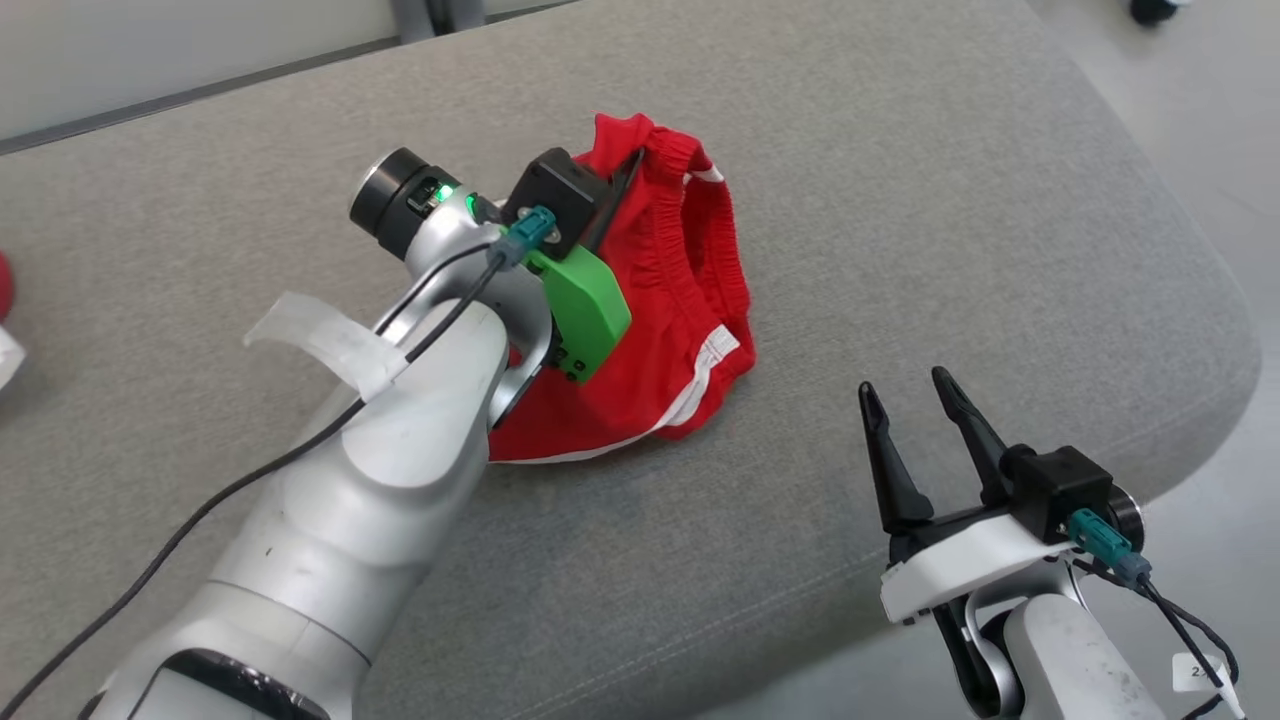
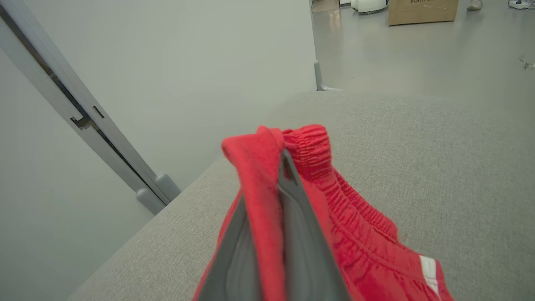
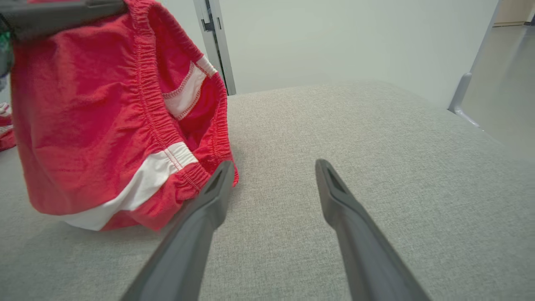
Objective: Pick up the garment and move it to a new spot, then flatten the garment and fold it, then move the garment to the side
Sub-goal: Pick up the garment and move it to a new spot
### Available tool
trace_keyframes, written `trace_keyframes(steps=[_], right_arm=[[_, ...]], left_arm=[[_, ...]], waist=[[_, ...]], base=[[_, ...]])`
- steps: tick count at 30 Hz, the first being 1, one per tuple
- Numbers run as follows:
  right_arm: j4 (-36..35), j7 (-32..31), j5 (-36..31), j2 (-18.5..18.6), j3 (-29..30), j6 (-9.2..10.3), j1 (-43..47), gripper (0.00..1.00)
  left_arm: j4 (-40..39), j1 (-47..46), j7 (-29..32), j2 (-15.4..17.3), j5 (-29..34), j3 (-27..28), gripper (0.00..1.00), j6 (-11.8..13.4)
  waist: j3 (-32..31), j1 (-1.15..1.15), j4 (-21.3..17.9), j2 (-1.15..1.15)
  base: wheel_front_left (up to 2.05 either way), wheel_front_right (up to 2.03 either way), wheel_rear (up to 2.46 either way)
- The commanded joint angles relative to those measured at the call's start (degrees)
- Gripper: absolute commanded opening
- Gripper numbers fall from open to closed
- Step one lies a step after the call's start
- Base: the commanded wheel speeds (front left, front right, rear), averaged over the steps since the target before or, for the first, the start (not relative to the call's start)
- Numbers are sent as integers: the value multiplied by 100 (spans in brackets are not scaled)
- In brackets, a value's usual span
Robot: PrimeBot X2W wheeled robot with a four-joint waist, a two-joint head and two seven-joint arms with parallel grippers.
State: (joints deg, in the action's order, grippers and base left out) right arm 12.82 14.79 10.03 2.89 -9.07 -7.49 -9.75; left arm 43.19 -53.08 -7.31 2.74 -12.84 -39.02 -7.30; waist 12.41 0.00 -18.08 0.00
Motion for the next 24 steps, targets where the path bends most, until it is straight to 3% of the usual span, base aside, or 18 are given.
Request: trace_keyframes(steps=[1,9,10,11,12,17,24], right_arm=[[30,39,53,0,-42,0,-87,100],[29,50,269,-2,-282,0,-235,100],[4,50,296,-1,-271,0,-239,100],[-4,50,296,-2,-253,0,-232,100],[-8,48,294,-2,-224,0,-227,100],[44,48,231,0,-187,0,-218,100],[144,49,63,7,-35,1,-96,100]], left_arm=[[119,-163,-9,34,-32,1,0,-2],[1385,-639,-202,71,-22,-40,0,146],[1614,-741,-307,65,-54,2,36,222],[1727,-790,-345,66,-26,-13,81,255],[1831,-836,-376,69,16,-50,100,284],[2161,-1030,-516,50,25,-133,100,323],[1954,-736,-641,18,-367,-295,100,210]], waist=[[388,0,-564,0],[648,0,-1039,0],[685,0,-1053,0],[696,0,-1047,0],[700,0,-1025,0],[603,0,-798,0],[198,0,-104,0]], base=[[0,0,0],[0,0,0],[0,0,0],[0,0,0],[0,0,0],[0,0,0],[0,0,0]])
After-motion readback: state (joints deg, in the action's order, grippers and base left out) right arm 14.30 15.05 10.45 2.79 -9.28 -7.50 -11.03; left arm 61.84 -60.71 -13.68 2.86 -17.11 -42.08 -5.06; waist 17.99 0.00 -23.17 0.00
